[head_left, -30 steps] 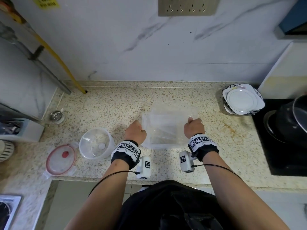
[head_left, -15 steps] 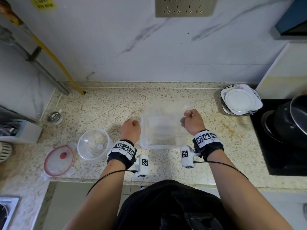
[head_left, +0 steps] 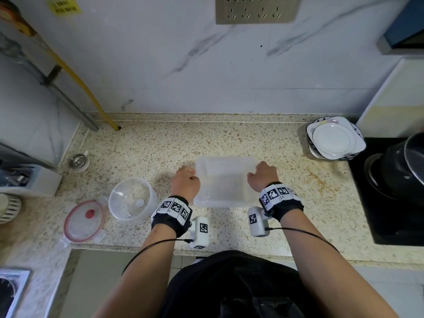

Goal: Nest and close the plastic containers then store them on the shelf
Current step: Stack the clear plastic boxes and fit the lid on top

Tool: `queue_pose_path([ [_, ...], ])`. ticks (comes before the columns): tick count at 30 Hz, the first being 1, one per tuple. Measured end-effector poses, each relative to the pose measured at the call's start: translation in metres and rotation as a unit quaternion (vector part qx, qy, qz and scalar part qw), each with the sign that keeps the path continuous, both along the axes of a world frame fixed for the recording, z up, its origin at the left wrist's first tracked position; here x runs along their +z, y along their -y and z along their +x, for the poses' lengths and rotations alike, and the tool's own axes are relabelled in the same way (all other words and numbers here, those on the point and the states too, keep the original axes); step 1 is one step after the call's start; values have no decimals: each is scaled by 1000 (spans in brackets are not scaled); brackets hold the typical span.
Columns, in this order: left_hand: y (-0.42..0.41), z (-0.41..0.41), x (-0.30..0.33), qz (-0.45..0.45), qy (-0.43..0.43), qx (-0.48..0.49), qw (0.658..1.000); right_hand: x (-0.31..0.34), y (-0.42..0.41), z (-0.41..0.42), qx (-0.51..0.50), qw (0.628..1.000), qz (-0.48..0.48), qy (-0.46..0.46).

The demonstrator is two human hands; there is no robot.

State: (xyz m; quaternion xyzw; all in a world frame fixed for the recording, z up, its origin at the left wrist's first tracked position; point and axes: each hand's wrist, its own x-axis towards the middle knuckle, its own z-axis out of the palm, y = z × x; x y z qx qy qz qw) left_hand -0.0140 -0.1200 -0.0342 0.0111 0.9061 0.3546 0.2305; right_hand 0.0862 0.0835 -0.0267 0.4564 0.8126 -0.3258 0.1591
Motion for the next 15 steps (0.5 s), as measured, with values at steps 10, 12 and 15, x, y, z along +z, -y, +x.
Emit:
queue_pose_path([
  [10, -11, 0, 5, -27, -14, -30, 999, 0, 7, -6, -19, 999, 34, -32],
  [12, -10, 2, 5, -50, -23, -42, 998, -2, 8, -4, -12, 999, 39, -31],
  [15, -9, 2, 4, -73, -19, -49, 996, -4, 9, -1, 3, 999, 47, -23],
])
